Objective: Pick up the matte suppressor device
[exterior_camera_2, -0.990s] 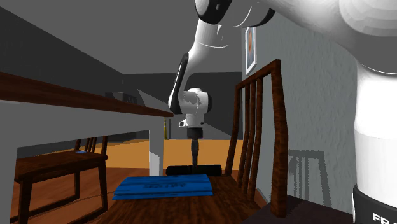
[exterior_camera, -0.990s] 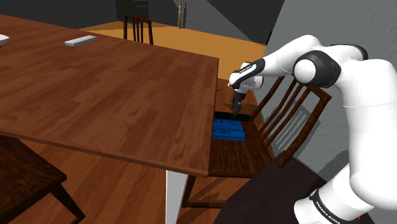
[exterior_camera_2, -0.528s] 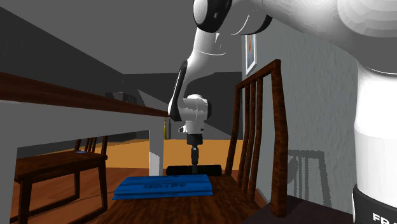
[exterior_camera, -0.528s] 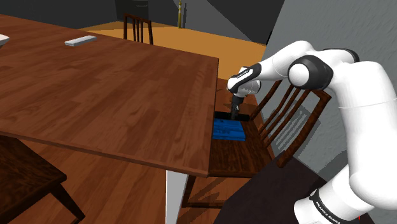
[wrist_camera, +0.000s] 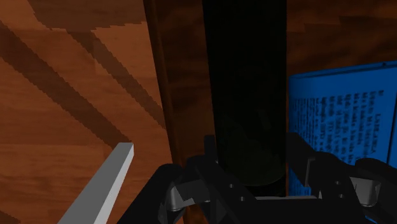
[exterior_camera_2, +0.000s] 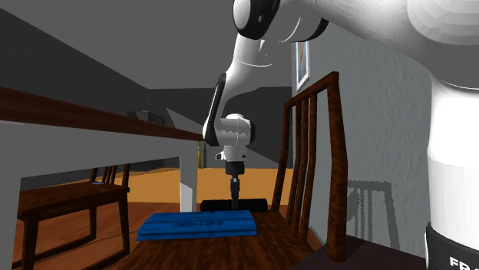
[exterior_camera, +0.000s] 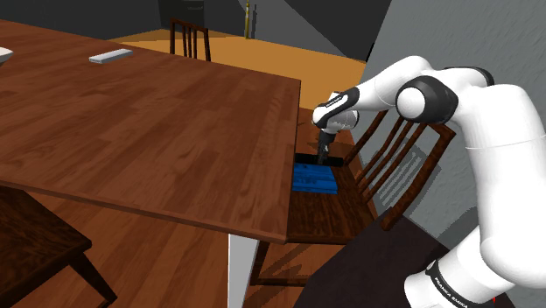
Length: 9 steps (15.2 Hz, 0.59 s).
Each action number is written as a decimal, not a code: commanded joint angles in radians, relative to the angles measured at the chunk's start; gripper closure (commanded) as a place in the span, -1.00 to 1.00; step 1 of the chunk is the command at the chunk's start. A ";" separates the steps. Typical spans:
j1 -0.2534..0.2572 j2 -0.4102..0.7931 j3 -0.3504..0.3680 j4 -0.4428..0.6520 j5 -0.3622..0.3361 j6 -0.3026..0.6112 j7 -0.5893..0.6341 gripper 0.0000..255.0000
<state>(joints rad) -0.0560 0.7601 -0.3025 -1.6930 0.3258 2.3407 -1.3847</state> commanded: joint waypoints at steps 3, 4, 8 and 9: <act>0.004 -0.020 -0.006 -0.005 -0.006 -0.016 0.004 1.00; 0.006 -0.030 -0.009 -0.007 -0.009 -0.024 0.006 1.00; 0.014 -0.068 -0.020 -0.012 -0.022 -0.056 0.014 1.00; 0.016 -0.078 -0.023 -0.013 -0.025 -0.064 0.016 1.00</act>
<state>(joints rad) -0.0433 0.6918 -0.3233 -1.7018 0.3029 2.2808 -1.3715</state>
